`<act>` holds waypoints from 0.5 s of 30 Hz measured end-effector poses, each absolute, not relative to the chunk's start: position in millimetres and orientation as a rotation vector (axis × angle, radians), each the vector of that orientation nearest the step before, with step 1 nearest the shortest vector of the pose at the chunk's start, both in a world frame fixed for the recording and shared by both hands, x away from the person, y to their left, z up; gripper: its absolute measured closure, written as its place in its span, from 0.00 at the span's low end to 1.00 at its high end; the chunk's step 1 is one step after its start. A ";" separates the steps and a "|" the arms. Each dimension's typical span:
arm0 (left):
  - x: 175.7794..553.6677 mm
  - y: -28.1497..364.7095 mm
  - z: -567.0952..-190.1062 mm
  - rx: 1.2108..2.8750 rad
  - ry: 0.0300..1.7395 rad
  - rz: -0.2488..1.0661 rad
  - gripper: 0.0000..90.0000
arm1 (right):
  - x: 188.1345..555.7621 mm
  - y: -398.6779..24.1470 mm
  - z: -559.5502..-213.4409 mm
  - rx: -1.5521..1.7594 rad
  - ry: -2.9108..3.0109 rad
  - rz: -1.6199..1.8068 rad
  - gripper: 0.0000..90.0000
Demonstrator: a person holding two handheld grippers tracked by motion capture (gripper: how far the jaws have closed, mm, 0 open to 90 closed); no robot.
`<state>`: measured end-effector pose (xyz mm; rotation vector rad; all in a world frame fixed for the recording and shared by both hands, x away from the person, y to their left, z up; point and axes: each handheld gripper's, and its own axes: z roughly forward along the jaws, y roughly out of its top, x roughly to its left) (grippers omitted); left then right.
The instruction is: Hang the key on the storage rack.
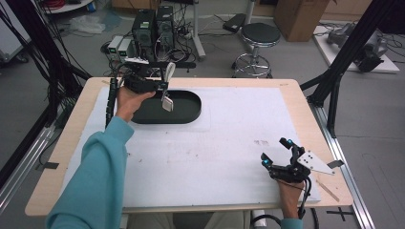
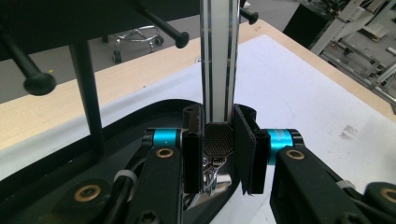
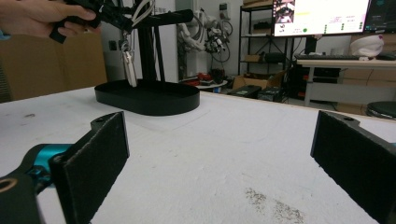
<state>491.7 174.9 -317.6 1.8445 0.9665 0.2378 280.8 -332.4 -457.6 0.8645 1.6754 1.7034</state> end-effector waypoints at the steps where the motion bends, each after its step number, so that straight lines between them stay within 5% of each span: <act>1: 492.2 175.2 -318.3 1.840 0.971 0.236 0.82 | 280.8 -332.4 -457.6 0.864 1.675 1.703 0.04; 15: 497.0 177.0 -324.4 1.828 0.995 0.223 0.82 | 280.9 -332.4 -457.7 0.861 1.673 1.703 0.04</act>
